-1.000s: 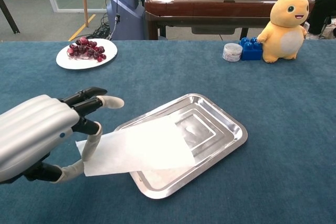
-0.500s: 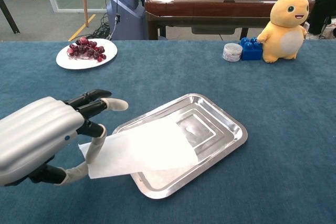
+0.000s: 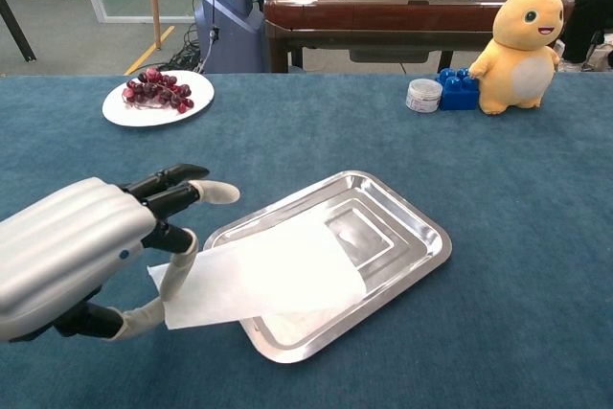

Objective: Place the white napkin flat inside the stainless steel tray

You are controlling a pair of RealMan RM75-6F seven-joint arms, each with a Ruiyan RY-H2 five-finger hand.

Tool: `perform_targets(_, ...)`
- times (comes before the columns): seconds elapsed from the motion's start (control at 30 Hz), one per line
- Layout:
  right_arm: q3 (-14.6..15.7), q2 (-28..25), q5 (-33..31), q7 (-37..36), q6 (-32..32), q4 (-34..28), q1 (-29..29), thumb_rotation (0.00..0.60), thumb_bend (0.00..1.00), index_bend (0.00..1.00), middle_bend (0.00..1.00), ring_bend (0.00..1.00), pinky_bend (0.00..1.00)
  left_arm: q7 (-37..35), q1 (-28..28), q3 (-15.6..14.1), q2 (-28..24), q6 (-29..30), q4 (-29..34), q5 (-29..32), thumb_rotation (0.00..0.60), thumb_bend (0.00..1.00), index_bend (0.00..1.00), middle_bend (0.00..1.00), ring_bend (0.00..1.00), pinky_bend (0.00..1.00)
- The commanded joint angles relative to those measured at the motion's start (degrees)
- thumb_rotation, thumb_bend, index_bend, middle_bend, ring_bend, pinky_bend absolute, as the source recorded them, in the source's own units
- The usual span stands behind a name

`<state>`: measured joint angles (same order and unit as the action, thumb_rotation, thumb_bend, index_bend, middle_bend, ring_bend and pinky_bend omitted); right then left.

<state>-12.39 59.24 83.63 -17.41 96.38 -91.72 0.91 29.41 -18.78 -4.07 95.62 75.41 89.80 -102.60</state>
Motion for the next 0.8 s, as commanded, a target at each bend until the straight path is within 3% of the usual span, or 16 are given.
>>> perform_targets(0.03,0.0,0.0,-0.1,-0.1,0.0,0.0,0.0,0.6,0.19,0.52,0.3,0.18,0.1,0.0,0.0,0.0,0.1,0.1,-0.1,-0.1,0.6,0.34,0.37,0.14,0.04,0.31)
perform_targets(0.5,-0.3,-0.1,-0.5,-0.5,-0.1,0.2,-0.1,0.6,0.19,0.52,0.3,0.18,0.1,0.7,-0.4,0.1,0.5,-0.4,-0.6,0.0,0.6,0.18,0.38,0.14,0.04,0.31)
perform_targets(0.8,-0.5,-0.3,-0.7,-0.8,0.1,0.3,-0.2,0.6,0.19,0.52,0.3,0.19,0.1,1.0,-0.6,0.8,1.5,-0.5,-1.4,0.5,0.6,0.14,0.44,0.14,0.04,0.31)
